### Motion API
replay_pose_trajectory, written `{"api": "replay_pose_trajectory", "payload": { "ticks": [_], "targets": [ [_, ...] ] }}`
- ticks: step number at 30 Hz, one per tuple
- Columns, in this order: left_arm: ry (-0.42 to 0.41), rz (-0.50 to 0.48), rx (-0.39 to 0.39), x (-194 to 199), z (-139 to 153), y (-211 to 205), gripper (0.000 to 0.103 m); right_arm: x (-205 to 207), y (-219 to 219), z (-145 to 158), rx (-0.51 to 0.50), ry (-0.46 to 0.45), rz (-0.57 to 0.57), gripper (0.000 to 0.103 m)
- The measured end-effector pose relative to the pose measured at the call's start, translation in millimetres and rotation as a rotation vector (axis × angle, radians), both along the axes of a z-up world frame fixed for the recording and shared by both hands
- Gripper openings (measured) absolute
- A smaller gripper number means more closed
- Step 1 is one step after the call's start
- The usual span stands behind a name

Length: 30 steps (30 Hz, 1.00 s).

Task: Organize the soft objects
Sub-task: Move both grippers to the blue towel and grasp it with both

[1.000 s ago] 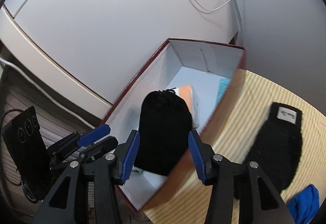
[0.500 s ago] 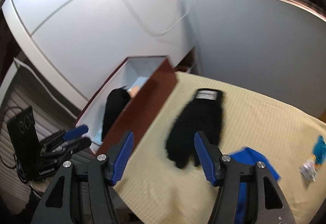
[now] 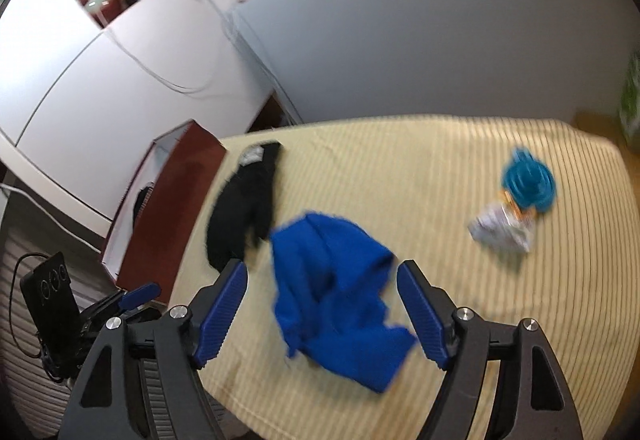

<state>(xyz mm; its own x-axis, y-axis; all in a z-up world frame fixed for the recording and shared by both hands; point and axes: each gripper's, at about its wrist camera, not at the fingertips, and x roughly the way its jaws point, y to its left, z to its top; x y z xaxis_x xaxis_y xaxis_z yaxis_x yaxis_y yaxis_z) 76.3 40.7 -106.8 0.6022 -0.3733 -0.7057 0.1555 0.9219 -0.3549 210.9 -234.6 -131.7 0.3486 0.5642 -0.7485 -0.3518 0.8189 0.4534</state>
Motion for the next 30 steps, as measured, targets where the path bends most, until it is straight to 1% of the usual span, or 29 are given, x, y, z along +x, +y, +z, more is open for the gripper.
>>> {"api": "replay_pose_trajectory", "payload": {
  "ticks": [2, 6, 8, 11, 14, 17, 19, 22, 27, 30],
  "targets": [
    [0.012, -0.031, 0.006, 6.5, -3.9, -12.9, 0.054, -2.5, -9.3, -12.6, 0.009, 0.037, -0.015, 0.074],
    [0.027, -0.083, 0.029, 17.3, -9.7, -34.7, 0.054, -12.2, -23.0, -31.6, 0.041, 0.077, -0.031, 0.074],
    [0.031, -0.1, 0.045, 25.5, -11.6, -43.7, 0.054, -18.1, -25.2, -39.8, 0.044, 0.086, -0.031, 0.074],
    [0.033, -0.109, 0.065, 40.7, -10.9, -51.3, 0.054, -27.0, -20.5, -48.8, 0.023, 0.087, -0.01, 0.074],
    [0.04, -0.112, 0.076, 56.6, -10.1, -55.4, 0.054, -35.0, -15.7, -53.6, 0.014, 0.091, 0.015, 0.074],
    [0.058, -0.112, 0.074, 73.2, -11.8, -58.1, 0.054, -42.5, -8.2, -56.9, -0.018, 0.073, 0.045, 0.074],
    [0.069, -0.111, 0.087, 85.6, -15.2, -60.3, 0.054, -47.6, -3.3, -58.5, -0.056, 0.05, 0.063, 0.074],
    [0.096, -0.097, 0.105, 102.1, -23.0, -63.1, 0.054, -53.1, 4.0, -60.5, -0.084, 0.03, 0.088, 0.074],
    [0.147, -0.091, 0.07, 119.6, -35.3, -65.5, 0.054, -58.0, 19.0, -66.1, -0.137, 0.0, 0.135, 0.074],
    [0.158, -0.107, 0.08, 122.1, -41.7, -71.0, 0.054, -58.0, 27.2, -69.6, -0.166, -0.019, 0.149, 0.074]
  ]
}}
